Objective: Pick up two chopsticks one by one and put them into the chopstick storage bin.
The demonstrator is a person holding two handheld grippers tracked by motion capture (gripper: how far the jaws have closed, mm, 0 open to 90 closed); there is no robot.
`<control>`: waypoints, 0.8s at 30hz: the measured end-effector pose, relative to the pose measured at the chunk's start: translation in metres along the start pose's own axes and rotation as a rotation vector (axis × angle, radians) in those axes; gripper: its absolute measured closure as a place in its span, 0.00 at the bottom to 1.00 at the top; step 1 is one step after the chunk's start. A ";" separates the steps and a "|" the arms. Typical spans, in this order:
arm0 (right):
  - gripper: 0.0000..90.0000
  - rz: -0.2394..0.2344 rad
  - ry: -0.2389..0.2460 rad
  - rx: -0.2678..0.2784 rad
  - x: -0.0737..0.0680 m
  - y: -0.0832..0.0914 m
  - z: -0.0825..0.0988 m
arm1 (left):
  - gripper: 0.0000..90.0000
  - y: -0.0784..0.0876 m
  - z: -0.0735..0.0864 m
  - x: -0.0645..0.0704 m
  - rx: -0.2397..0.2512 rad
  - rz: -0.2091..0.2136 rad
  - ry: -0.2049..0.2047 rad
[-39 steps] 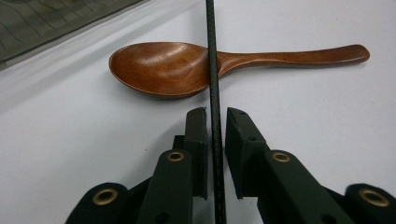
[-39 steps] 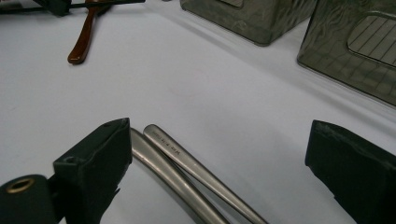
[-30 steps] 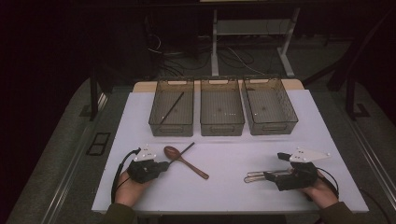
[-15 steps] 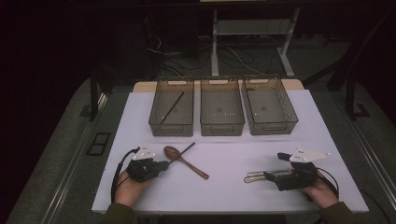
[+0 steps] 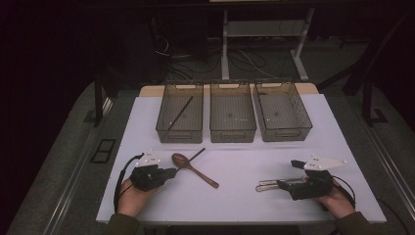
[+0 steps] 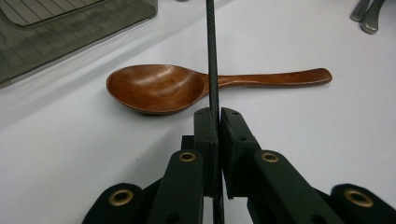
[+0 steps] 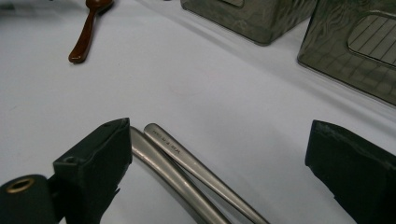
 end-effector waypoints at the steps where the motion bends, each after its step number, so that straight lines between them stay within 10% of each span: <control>1: 0.07 -0.001 0.000 0.001 0.000 0.000 0.000 | 0.94 0.001 -0.001 0.001 0.002 0.000 0.007; 24: 0.07 0.000 0.003 -0.005 0.000 -0.001 0.000 | 0.94 0.014 -0.027 -0.004 0.046 -0.014 0.015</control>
Point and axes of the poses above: each handheld gripper's, and its own axes: y roughly backward along the jaws, z roughly out of its underside, x roughly to its right, the point moved 8 cm from there along -y, roughly forward along the jaws, and after that the axes turned 4 degrees about -z, right-handed, at the moved point
